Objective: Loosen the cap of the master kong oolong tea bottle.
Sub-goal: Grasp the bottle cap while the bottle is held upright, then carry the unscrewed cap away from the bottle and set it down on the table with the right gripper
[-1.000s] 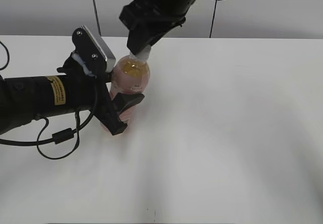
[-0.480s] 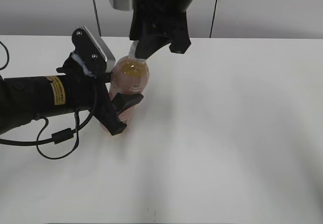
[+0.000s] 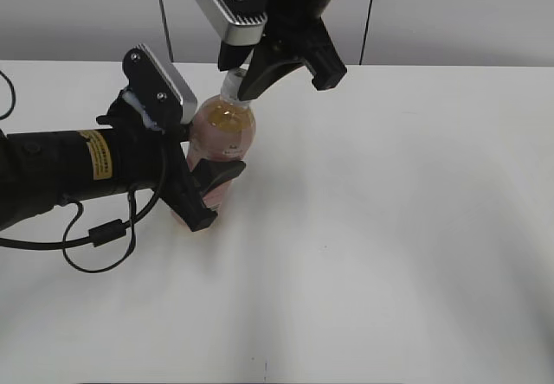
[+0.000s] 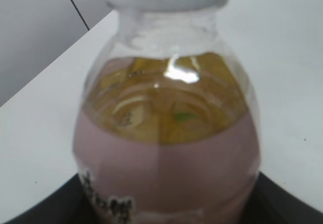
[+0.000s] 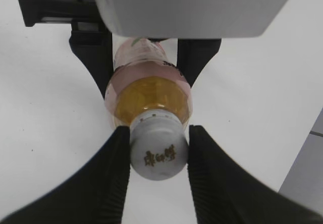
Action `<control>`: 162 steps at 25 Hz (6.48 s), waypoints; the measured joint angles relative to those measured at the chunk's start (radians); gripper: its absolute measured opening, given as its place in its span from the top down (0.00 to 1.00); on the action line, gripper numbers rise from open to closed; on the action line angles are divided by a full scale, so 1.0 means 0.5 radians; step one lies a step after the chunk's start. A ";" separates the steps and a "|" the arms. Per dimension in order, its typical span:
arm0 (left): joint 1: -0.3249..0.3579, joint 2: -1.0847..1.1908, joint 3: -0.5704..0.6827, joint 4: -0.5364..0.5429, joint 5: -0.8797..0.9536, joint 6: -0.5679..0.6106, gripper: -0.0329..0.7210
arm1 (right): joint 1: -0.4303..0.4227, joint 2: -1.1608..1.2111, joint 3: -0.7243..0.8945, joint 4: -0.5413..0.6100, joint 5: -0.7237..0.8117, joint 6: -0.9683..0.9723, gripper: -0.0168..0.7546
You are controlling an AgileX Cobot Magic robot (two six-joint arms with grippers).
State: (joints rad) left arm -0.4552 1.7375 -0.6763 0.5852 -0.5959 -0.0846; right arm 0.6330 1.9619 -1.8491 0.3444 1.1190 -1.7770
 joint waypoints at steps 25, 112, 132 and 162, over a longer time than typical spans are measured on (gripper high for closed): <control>-0.002 0.000 0.000 0.042 -0.034 0.013 0.42 | 0.000 -0.006 0.000 0.136 0.068 0.396 0.54; -0.002 0.000 0.000 0.045 -0.042 0.025 0.42 | 0.003 0.006 -0.007 0.014 0.104 1.398 0.61; 0.000 0.000 -0.002 -0.014 -0.046 0.006 0.42 | 0.003 -0.014 -0.007 -0.007 -0.001 0.223 0.62; -0.002 0.096 -0.002 -0.061 -0.639 -0.472 0.42 | -0.486 -0.266 0.506 -0.484 0.182 2.774 0.62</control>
State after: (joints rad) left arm -0.4561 1.7855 -0.6774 0.5548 -0.9153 -0.3207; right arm 0.3900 1.8288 -1.5964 0.1024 1.2099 -0.3901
